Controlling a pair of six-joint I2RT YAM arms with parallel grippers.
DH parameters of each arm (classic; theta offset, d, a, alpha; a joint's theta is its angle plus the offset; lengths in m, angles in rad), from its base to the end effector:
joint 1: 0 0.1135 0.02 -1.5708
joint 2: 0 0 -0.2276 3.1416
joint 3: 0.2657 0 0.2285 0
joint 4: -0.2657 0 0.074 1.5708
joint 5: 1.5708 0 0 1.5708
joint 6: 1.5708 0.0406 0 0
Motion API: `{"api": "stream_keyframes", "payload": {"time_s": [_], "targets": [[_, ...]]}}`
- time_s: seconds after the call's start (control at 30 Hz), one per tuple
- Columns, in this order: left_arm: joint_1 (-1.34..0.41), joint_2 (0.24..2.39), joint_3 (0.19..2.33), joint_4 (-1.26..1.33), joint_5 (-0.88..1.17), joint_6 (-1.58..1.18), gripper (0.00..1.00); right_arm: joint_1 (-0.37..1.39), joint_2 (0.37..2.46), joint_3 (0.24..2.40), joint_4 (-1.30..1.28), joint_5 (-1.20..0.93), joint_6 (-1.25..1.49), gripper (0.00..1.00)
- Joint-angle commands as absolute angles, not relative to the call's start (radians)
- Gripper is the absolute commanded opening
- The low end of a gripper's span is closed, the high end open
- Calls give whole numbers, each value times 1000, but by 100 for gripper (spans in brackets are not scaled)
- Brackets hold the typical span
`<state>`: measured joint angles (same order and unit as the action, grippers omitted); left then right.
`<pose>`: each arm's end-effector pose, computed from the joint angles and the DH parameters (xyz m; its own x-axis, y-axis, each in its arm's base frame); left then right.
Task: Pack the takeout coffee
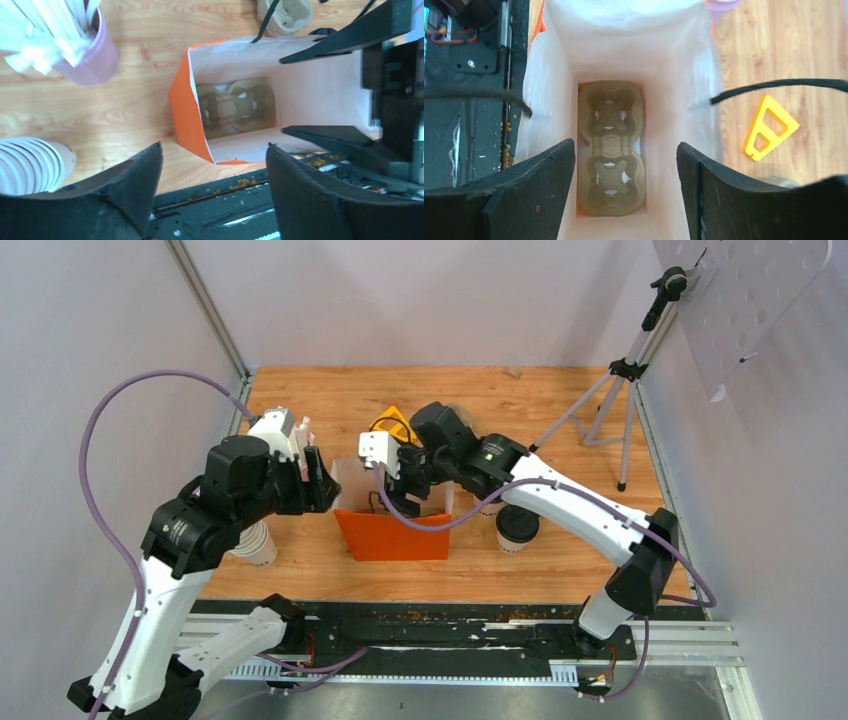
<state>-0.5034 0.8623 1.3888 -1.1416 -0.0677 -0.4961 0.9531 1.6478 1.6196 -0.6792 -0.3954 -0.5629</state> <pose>0.1116 -0.0583 0.3829 -0.6506 -0.1839 -0.7368 0.1401 0.9245 -0.3544 0.1867 0.2897 0.3217 0.1736 -0.6059 -0.7764 -0.9805 -0.0325 -0.1939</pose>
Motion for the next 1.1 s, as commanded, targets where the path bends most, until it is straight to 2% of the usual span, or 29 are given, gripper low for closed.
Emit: {"api": "stream_keyframes", "payload": {"time_s": [0.0, 0.1, 0.2, 0.23, 0.47, 0.57, 0.7, 0.83, 1.07], "targets": [[-502, 845, 1451, -1137, -100, -447, 98, 946, 1522, 1663, -605, -358, -464, 78], [-502, 833, 1454, -1136, -107, -431, 100, 945, 1491, 1684, -567, -289, -387, 84], [-502, 814, 1441, -1123, -127, -419, 100, 945, 1465, 1721, -563, -221, -295, 98], [-502, 803, 1434, -1119, -151, -425, 100, 945, 1454, 1729, -559, -198, -260, 100], [-502, 768, 1406, -1124, -226, -387, 100, 945, 1331, 1690, -544, 33, -19, 100], [-502, 770, 1405, -1148, -198, -336, 100, 944, 1293, 1684, -685, 228, 130, 100], [-502, 750, 1399, -1155, -164, -323, 100, 943, 1235, 1657, -868, 375, 227, 100], [-502, 722, 1369, -1128, -161, -298, 100, 942, 1174, 1615, -980, 410, 317, 100], [-502, 710, 1432, -1207, -152, -298, 96, 942, 1089, 1528, -972, 367, 401, 94]]}}
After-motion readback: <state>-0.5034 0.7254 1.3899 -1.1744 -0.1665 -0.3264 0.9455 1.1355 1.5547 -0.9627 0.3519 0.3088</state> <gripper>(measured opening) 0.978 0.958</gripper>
